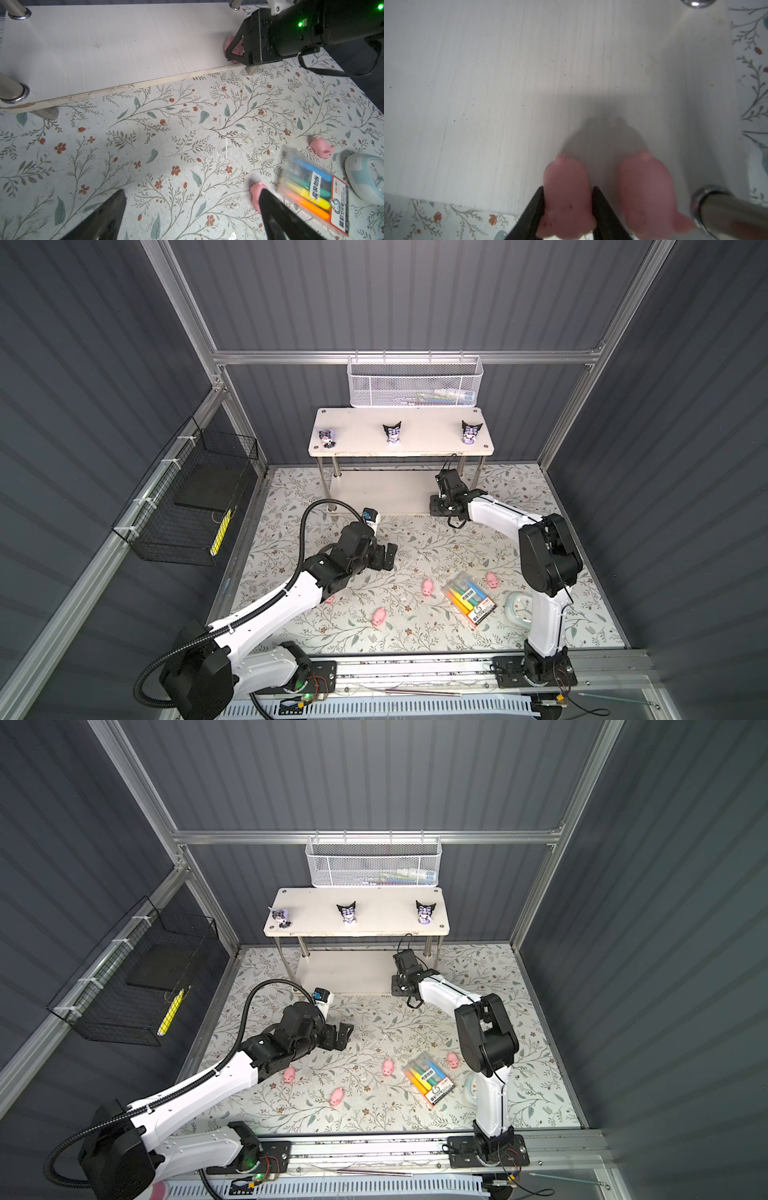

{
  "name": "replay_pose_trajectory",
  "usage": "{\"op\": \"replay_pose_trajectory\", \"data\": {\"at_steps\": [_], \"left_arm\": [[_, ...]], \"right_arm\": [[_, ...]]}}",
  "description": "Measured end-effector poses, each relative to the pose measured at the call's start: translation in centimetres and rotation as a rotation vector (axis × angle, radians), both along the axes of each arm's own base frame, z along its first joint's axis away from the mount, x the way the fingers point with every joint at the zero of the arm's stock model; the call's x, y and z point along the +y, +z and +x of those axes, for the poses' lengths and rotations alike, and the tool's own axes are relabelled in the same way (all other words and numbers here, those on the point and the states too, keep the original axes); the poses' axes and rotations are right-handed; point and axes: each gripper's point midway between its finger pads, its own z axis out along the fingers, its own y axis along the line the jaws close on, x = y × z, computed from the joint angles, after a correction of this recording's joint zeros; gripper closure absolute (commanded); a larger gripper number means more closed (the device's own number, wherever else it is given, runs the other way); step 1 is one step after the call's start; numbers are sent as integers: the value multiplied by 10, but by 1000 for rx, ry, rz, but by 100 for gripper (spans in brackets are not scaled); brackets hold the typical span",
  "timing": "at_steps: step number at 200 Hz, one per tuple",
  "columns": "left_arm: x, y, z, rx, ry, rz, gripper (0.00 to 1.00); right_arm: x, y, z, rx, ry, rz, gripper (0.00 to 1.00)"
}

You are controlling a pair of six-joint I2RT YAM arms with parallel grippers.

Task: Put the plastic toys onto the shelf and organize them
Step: 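Carry the pink pig to the lower shelf beside the first pig, then release the pink pig on the lower shelf with the right gripper, then move the open right gripper back over the pigs near the marker pack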

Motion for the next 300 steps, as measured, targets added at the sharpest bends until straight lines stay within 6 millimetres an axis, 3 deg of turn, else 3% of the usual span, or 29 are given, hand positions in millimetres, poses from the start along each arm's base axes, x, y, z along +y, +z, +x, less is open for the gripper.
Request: {"op": "replay_pose_trajectory", "data": {"at_steps": [50, 103, 127, 160, 199, 234, 262, 300], "left_arm": [[4, 9, -4, -13, 2, -13, 0], [11, 30, -12, -50, 6, -54, 0], [18, 35, -19, -59, 16, -80, 0], [24, 21, -29, -25, 28, -102, 1], [23, -4, -47, 47, 18, -161, 2], [-5, -6, -72, 63, -81, -176, 1], [-30, -15, -89, 90, -155, -168, 1], [-53, -34, -104, 122, -212, -131, 0]], "right_arm": [[1, 4, -5, 9, 3, 15, 45], [-6, 50, -32, -47, 7, 63, 42], [-12, 59, -56, -56, 3, 66, 41], [-32, 45, -100, -16, -35, 56, 41], [-72, 18, -161, 50, -136, 26, 41], [-105, 1, -208, 82, -223, 17, 38], [-122, -7, -228, 90, -283, 16, 37], [-132, -9, -235, 86, -343, 35, 35]]}}
